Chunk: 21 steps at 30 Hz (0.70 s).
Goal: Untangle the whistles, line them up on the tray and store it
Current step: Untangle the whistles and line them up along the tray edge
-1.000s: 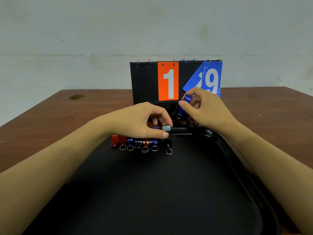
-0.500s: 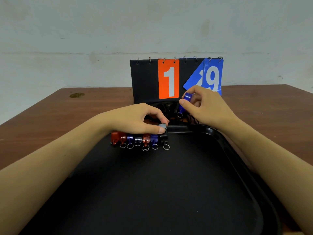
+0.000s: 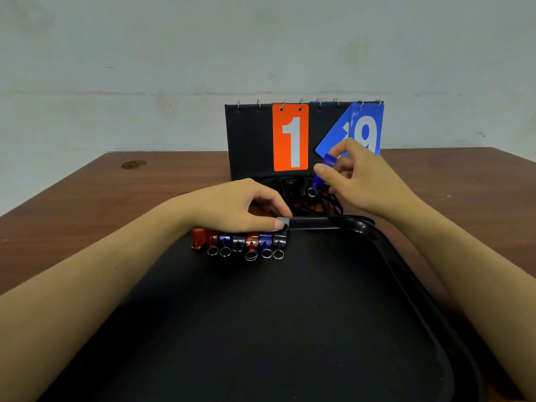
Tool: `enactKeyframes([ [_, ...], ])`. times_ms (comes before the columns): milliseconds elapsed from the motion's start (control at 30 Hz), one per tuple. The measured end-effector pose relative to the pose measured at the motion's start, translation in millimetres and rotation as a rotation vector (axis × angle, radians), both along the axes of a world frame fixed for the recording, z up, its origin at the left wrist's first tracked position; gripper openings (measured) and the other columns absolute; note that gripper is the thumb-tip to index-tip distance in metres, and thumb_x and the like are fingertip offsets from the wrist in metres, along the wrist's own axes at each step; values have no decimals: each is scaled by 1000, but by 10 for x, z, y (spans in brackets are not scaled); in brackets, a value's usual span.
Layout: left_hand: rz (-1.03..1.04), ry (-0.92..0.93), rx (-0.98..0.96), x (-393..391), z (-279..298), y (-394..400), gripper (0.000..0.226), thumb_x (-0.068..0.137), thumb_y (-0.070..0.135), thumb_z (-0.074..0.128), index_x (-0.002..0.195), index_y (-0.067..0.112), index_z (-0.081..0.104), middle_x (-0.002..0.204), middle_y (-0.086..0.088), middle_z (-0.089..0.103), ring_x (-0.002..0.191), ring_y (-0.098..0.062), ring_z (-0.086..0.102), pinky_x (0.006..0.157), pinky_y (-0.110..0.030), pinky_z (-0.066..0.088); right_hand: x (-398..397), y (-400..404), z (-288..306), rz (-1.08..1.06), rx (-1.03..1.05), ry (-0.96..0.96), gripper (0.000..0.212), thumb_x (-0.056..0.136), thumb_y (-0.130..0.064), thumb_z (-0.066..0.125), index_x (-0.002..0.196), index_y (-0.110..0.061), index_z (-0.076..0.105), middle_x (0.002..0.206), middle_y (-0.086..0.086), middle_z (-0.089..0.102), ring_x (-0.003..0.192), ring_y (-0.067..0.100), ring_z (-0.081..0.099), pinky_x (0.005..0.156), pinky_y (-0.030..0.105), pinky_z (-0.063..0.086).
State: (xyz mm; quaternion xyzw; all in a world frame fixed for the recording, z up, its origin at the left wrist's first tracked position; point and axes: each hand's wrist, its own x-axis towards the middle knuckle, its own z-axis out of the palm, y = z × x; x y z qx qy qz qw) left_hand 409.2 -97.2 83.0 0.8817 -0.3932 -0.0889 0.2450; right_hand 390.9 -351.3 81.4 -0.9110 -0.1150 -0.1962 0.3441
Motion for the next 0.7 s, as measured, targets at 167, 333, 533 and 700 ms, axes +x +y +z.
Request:
enactKeyframes([
  [167,0,-12,-10,8,-12,0,21,99,32,66,119,31,72,113,18,72,103,9,65,84,-2,44,-60,-52,175,109,262,-149,16,103,-34,57,114,-26,49,118,4,68,94,11,70,69,26,58],
  [333,22,-21,-14,15,-11,3,22,99,32,66,120,31,71,113,18,72,102,9,65,81,-4,46,-112,-31,205,123,289,-106,10,96,-27,68,100,-27,59,104,0,72,75,2,69,66,19,56],
  [533,120,-76,-10,56,-2,6,23,103,34,58,123,31,69,112,18,72,100,10,65,77,-3,46,-169,-18,194,303,270,231,11,93,-22,72,99,-15,65,91,6,74,77,11,72,77,27,58],
  [700,332,-170,-112,144,61,108,19,104,33,55,118,32,68,100,16,76,87,9,68,72,-10,47,-236,41,191,422,123,387,27,89,-26,76,113,-20,66,91,6,77,83,18,76,82,23,58],
])
